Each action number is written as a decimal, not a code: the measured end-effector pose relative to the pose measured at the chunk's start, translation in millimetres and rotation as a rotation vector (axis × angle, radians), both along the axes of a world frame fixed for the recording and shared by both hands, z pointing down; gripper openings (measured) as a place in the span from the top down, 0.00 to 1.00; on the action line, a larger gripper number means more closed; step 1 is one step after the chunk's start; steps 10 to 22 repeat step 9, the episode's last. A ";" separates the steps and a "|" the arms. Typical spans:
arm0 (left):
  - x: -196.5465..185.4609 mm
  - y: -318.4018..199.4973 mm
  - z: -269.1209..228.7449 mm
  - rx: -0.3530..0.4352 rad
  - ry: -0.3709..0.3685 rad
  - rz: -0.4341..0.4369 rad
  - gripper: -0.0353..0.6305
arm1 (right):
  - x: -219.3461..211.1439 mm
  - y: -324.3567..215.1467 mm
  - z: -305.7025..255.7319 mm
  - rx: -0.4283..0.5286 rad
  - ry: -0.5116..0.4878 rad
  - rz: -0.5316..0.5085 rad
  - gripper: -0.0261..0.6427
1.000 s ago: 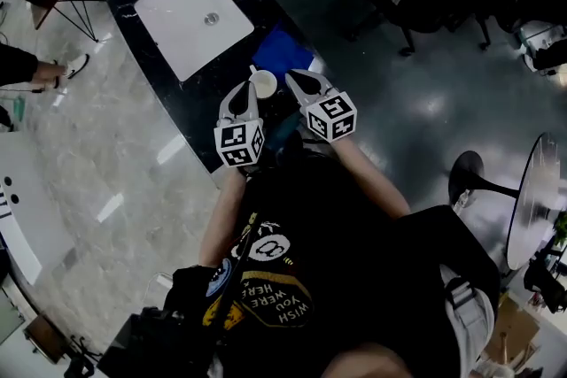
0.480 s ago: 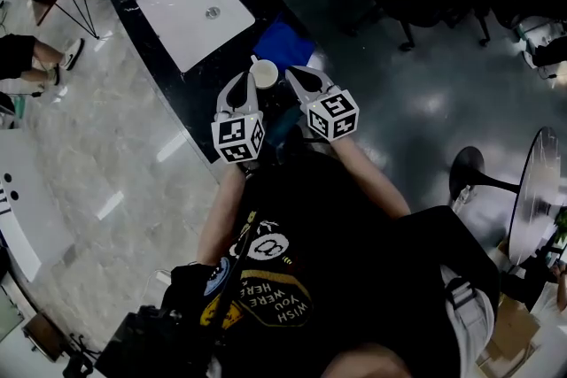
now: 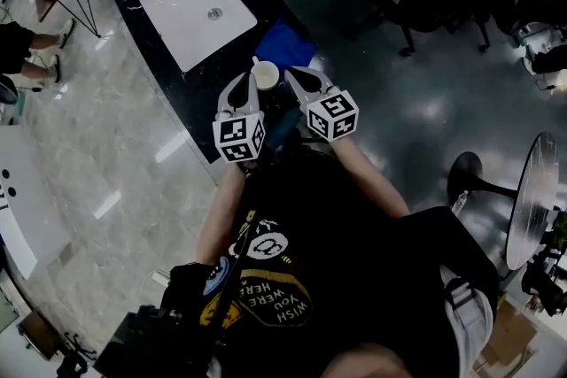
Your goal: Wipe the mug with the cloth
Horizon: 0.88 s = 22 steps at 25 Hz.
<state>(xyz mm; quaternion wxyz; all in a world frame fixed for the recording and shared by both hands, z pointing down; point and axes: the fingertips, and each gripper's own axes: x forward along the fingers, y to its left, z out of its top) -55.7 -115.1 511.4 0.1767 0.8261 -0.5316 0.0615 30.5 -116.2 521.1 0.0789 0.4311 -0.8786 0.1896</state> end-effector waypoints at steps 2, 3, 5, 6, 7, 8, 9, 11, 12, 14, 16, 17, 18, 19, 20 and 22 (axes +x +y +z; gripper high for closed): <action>-0.1 -1.8 -1.4 0.003 0.001 -0.001 0.94 | -1.1 -1.7 -1.9 0.002 -0.001 -0.005 0.96; 0.2 -2.3 -1.9 0.003 0.002 -0.002 0.94 | -1.4 -2.2 -2.7 0.003 -0.001 -0.007 0.96; 1.2 -3.0 -2.5 0.005 0.003 -0.001 0.94 | -1.0 -3.3 -3.6 0.002 -0.001 -0.010 0.96; 1.5 -3.7 -2.8 0.005 0.004 0.000 0.94 | -0.8 -4.1 -3.9 0.002 0.000 -0.010 0.96; 1.5 -4.5 -3.2 0.005 0.004 0.000 0.94 | -0.7 -5.2 -4.3 0.002 0.000 -0.011 0.96; 1.4 -5.5 -3.6 0.005 0.004 -0.001 0.94 | -0.7 -6.2 -4.7 0.002 0.000 -0.013 0.96; 1.2 -6.5 -4.0 0.004 0.004 -0.001 0.94 | -0.7 -7.2 -5.0 0.002 0.000 -0.014 0.96; 1.2 -6.5 -4.0 0.004 0.004 -0.001 0.94 | -0.7 -7.2 -5.0 0.002 0.000 -0.014 0.96; 1.2 -6.5 -4.0 0.004 0.004 -0.001 0.94 | -0.7 -7.2 -5.0 0.002 0.000 -0.014 0.96; 1.2 -6.5 -4.0 0.004 0.004 -0.001 0.94 | -0.7 -7.2 -5.0 0.002 0.000 -0.014 0.96; 1.2 -6.5 -4.0 0.004 0.004 -0.001 0.94 | -0.7 -7.2 -5.0 0.002 0.000 -0.014 0.96; 1.2 -6.5 -4.0 0.004 0.004 -0.001 0.94 | -0.7 -7.2 -5.0 0.002 0.000 -0.014 0.96; 1.2 -6.5 -4.0 0.004 0.004 -0.001 0.94 | -0.7 -7.2 -5.0 0.002 0.000 -0.014 0.96; 1.2 -6.5 -4.0 0.004 0.004 -0.001 0.94 | -0.7 -7.2 -5.0 0.002 0.000 -0.014 0.96; 1.2 -6.5 -4.0 0.004 0.004 -0.001 0.94 | -0.7 -7.2 -5.0 0.002 0.000 -0.014 0.96; 1.2 -6.5 -4.0 0.004 0.004 -0.001 0.94 | -0.7 -7.2 -5.0 0.002 0.000 -0.014 0.96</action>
